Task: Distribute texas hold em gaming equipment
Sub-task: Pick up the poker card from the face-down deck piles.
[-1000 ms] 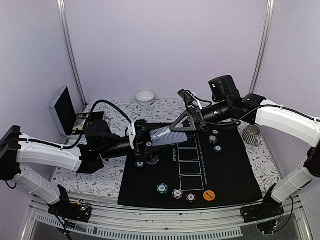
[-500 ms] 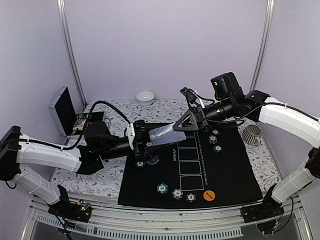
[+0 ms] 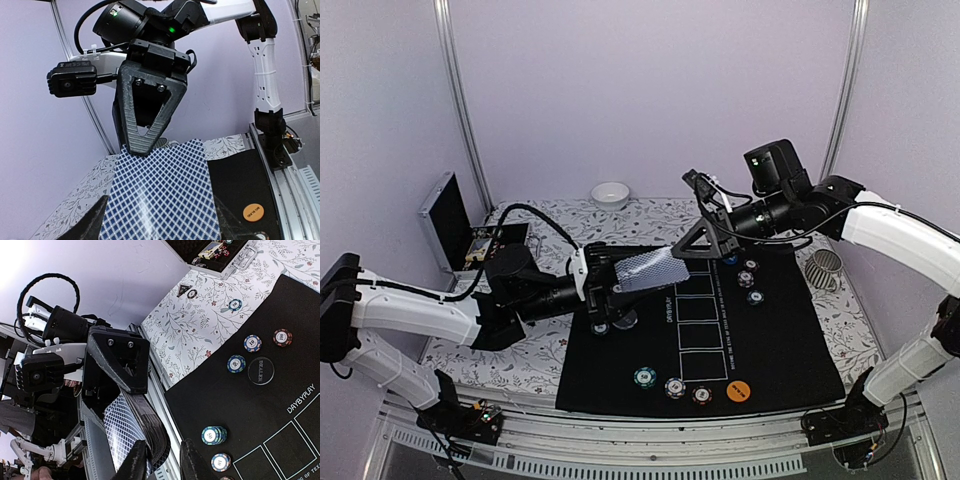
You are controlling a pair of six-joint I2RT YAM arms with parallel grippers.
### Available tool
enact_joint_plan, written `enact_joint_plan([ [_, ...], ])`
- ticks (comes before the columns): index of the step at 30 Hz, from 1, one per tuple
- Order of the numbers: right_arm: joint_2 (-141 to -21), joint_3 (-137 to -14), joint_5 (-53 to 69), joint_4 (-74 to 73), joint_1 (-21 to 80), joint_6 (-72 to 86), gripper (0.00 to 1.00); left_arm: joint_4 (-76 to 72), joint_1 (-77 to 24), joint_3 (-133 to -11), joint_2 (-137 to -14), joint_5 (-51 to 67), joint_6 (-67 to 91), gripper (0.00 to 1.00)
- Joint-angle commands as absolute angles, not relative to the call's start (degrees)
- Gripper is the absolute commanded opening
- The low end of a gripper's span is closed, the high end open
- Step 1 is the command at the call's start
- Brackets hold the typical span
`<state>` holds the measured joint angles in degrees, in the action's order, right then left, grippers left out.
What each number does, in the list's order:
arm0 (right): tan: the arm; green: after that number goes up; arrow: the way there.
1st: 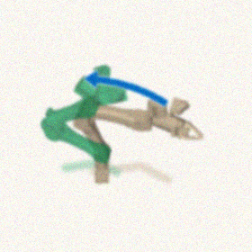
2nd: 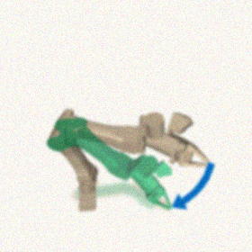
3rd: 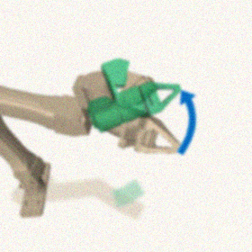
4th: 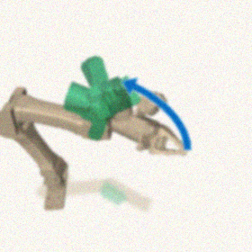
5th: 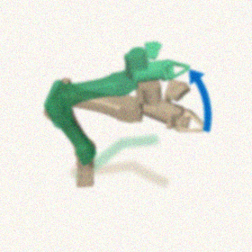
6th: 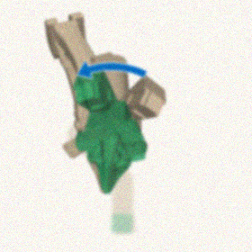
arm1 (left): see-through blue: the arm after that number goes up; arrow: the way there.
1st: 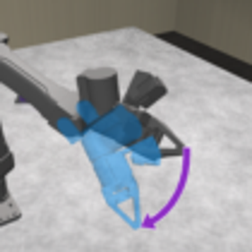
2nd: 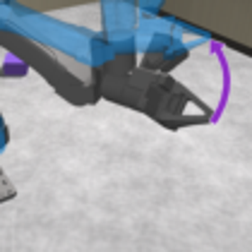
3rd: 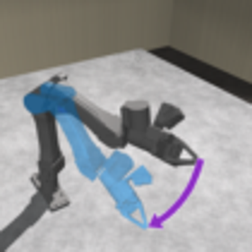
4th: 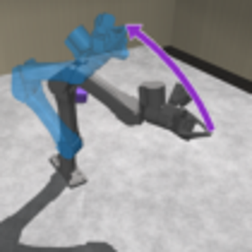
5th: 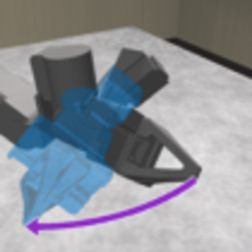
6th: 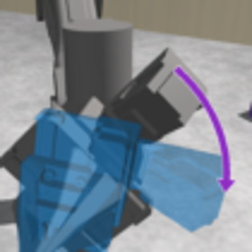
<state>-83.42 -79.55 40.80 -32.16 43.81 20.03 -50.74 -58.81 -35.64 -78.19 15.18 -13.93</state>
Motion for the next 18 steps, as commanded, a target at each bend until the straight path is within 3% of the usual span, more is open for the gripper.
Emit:
enact_joint_plan([
  [1, -82.1, -81.41, 40.89, -32.68, 43.52, 19.68, 0.22, -53.17, -58.71, -35.24, -76.6, 14.55, -14.8, 0.59],
  [4, -82.0, -81.4, 41.09, -32.54, 43.51, 19.84, 0.15, -53.0, -58.69, -35.16, -76.8, 13.91, -14.81, 0.59],
  [13, -82.24, -80.91, 41.57, -31.61, 43.6, 20.08, 0.05, -52.36, -58.69, -35.07, -77.51, 12.49, -14.7, 0.59],
  [16, -82.28, -80.3, 42.11, -30.63, 43.63, 20.35, 0.06, -52.56, -58.69, -35.28, -77.73, 12.51, -14.68, 0.59],
  [18, -82.54, -79.82, 42.65, -29.88, 43.6, 20.71, 0.12, -52.64, -58.7, -35.48, -77.96, 12.81, -14.64, 0.59],
])
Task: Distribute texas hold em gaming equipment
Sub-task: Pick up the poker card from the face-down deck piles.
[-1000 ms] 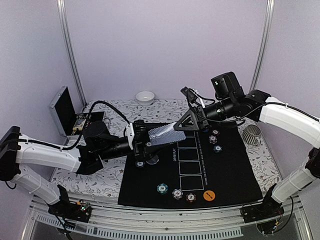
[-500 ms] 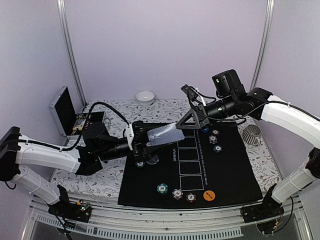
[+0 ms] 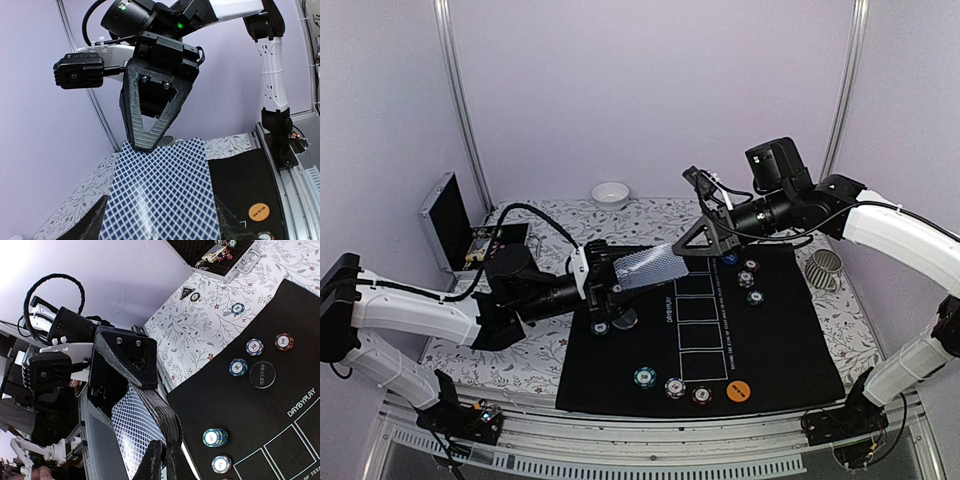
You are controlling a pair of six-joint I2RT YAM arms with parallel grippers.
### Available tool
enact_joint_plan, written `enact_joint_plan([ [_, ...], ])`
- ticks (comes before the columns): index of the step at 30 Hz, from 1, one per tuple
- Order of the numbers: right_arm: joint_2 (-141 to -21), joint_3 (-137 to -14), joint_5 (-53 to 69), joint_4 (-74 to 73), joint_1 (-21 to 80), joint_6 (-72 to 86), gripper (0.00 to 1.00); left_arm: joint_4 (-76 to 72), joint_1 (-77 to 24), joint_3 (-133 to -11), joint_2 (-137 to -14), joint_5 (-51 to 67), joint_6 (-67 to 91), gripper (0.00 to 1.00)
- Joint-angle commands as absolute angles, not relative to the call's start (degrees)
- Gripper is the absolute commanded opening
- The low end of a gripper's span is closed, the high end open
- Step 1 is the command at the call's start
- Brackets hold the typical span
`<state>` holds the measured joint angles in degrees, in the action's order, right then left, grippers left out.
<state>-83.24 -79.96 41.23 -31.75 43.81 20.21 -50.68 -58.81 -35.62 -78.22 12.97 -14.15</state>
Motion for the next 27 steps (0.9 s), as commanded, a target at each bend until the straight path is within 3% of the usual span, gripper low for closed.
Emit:
enact_joint_plan([
  [1, -82.68, -79.73, 42.97, -29.62, 43.61, 20.86, 0.17, -52.8, -58.66, -35.5, -78.02, 12.98, -14.55, 0.59],
  [5, -83.5, -79.3, 43.35, -29.02, 43.64, 21.31, 0.37, -54.64, -58.69, -35.36, -78.45, 13.38, -14.36, 0.59],
  [11, -85.48, -78.95, 45.22, -27.22, 44.25, 22.2, 0.57, -56.91, -58.79, -36.15, -80.03, 14.67, -13.82, 0.59],
  [16, -86.6, -79.44, 44.07, -27.16, 44.3, 21.98, 0.68, -58.49, -58.74, -36.67, -80.84, 15.64, -13.61, 0.59],
  [27, -85.07, -79.84, 38.16, -32.16, 43.45, 19.01, 0.71, -58.44, -58.78, -35.43, -78.86, 14.61, -14.48, 0.58],
])
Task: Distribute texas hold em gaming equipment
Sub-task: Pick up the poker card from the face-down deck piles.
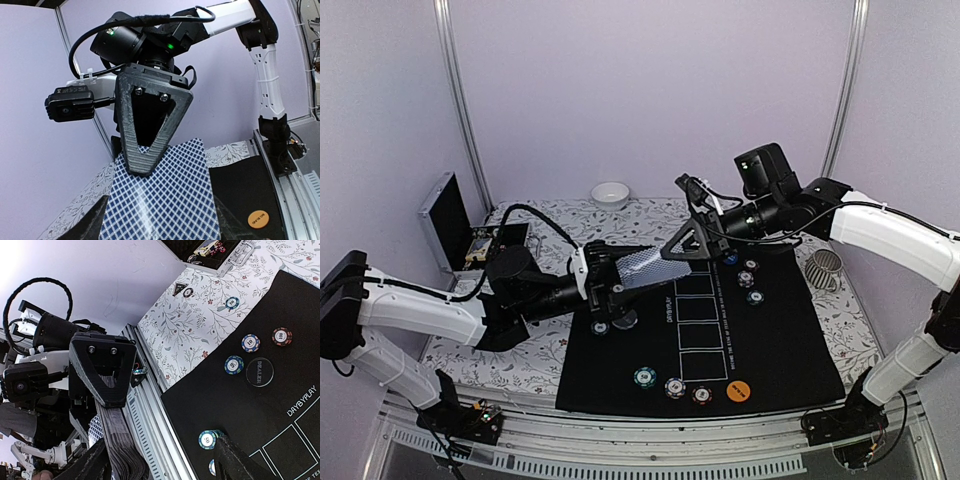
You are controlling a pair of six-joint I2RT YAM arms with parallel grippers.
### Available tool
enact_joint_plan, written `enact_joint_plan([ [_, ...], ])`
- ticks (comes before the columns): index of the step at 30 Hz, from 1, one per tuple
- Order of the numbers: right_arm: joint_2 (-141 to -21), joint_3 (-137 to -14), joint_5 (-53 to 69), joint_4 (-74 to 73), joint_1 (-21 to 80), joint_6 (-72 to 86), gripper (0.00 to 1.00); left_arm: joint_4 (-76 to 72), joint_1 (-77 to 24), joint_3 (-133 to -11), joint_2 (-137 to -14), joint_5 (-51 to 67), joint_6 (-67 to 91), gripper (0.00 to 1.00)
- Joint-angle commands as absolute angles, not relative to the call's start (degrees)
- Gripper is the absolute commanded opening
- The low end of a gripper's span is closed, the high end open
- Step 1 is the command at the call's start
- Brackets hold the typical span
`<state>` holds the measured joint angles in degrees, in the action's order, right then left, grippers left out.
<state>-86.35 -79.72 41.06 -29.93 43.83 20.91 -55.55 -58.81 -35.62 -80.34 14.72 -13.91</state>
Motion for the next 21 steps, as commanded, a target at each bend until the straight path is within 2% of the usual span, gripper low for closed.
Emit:
enact_joint_plan([
  [1, -84.86, -80.07, 37.23, -32.74, 43.34, 18.85, 0.71, -58.45, -58.73, -35.38, -78.76, 14.44, -14.47, 0.59],
  [8, -83.6, -81.8, 35.15, -35.13, 43.05, 17.69, 0.71, -58.27, -58.78, -34.65, -78.36, 13.76, -14.65, 0.58],
  [15, -83.77, -82.33, 38.14, -35.0, 42.98, 17.58, 0.65, -57.44, -58.76, -34.87, -78.64, 13.45, -14.94, 0.58],
  [18, -83.36, -82.37, 39.79, -34.62, 43.02, 17.47, 0.6, -57.4, -58.8, -34.81, -78.65, 13.21, -14.98, 0.58],
  [21, -82.98, -82.38, 42.32, -34.05, 42.99, 17.56, 0.49, -57.18, -58.74, -34.8, -78.75, 12.72, -15.08, 0.58],
])
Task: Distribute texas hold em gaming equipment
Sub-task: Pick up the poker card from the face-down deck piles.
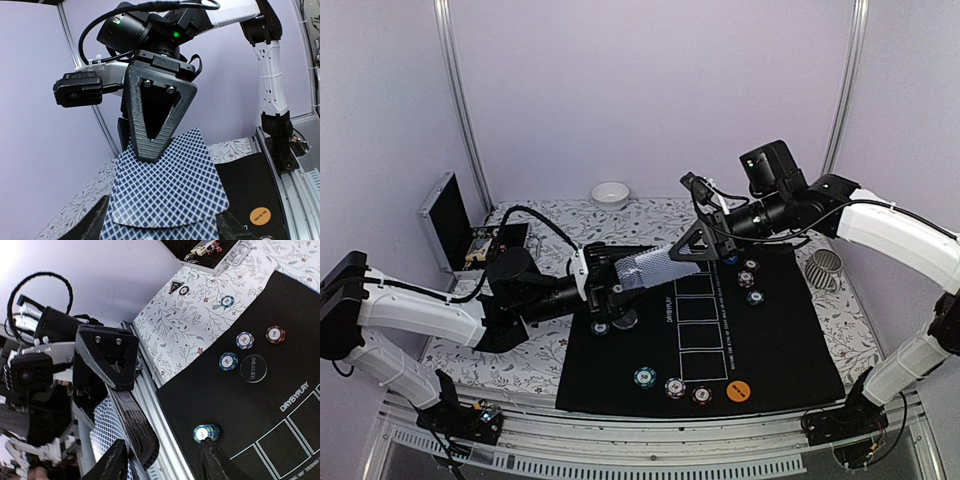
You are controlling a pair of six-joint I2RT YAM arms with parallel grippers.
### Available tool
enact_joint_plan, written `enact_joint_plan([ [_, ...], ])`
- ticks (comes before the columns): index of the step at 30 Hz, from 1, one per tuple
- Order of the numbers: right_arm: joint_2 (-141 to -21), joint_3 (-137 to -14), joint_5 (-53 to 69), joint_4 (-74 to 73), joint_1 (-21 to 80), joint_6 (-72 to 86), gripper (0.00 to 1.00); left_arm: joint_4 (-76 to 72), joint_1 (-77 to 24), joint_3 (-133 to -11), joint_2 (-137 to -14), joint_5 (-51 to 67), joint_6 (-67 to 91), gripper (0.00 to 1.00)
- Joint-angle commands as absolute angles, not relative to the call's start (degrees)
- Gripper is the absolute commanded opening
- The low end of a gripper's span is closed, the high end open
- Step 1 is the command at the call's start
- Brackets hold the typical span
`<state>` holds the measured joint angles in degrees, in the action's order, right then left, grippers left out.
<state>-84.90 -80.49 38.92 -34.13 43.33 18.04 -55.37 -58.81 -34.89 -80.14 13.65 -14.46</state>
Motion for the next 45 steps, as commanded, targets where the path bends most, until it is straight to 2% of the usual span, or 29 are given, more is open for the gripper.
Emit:
enact_joint_plan([
  [1, -82.87, -82.36, 42.94, -33.95, 42.99, 17.64, 0.46, -57.14, -58.77, -34.74, -78.67, 12.52, -15.16, 0.58],
  [11, -82.4, -82.09, 42.89, -34.09, 42.77, 18.45, 0.26, -55.62, -58.64, -34.55, -78.71, 11.11, -14.85, 0.57],
  [21, -81.57, -81.33, 42.85, -35.11, 41.58, 18.35, 0.2, -55.46, -58.37, -33.77, -77.87, 10.31, -14.4, 0.57],
  [26, -82.31, -81.5, 45.44, -34.7, 41.54, 18.5, 0.05, -55.28, -58.33, -33.83, -77.84, 10.3, -14.15, 0.57],
  [45, -80.49, -80.65, 46.66, -32.13, 39.52, 20.23, 0.02, -55.69, -58.22, -33.28, -78.64, 10.86, -12.81, 0.56],
])
